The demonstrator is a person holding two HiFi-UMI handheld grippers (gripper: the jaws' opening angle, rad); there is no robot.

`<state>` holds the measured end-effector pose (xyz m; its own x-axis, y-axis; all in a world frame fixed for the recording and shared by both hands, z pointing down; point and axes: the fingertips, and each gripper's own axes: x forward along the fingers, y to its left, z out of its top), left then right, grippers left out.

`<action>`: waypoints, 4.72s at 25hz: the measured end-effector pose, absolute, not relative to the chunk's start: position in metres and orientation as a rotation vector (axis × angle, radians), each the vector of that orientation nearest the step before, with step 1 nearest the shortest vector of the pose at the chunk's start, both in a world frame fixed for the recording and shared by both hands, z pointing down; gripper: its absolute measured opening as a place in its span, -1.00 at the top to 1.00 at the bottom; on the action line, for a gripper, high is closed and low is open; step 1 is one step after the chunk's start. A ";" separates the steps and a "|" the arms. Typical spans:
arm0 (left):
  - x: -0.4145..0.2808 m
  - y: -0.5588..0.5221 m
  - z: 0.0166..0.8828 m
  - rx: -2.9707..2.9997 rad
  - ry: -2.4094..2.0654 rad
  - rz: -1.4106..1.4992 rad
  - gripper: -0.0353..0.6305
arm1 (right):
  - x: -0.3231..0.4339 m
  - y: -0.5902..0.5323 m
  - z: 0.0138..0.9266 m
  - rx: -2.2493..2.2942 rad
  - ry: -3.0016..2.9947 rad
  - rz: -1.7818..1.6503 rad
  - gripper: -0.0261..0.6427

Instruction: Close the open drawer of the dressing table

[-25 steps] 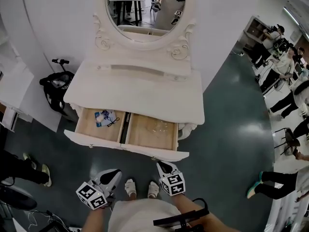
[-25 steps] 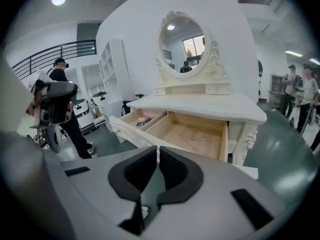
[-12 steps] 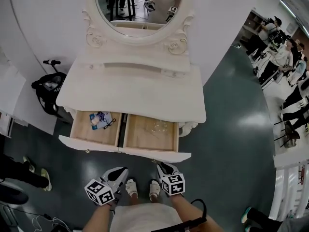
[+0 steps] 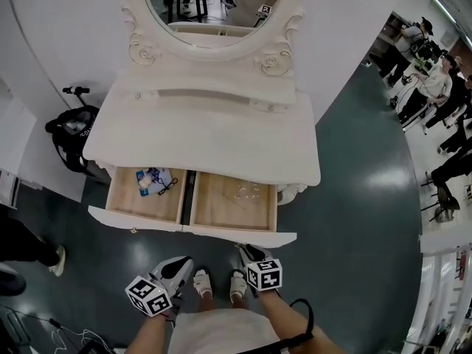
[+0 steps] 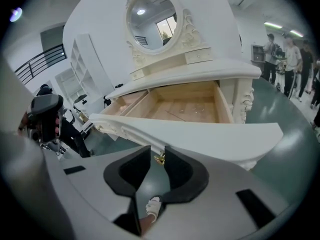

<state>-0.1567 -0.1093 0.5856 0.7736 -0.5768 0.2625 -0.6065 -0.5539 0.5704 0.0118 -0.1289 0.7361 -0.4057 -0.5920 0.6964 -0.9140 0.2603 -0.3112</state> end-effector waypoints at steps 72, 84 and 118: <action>-0.149 -0.216 0.604 2.236 -0.835 0.038 0.87 | 0.033 -0.299 0.772 1.569 -1.920 1.072 0.69; -0.165 -0.212 0.611 2.191 -0.889 0.030 0.87 | 0.038 -0.326 0.771 1.683 -1.893 1.059 0.69; -0.163 -0.212 0.608 2.193 -0.905 0.006 0.87 | 0.043 -0.354 0.768 1.656 -1.902 1.024 0.75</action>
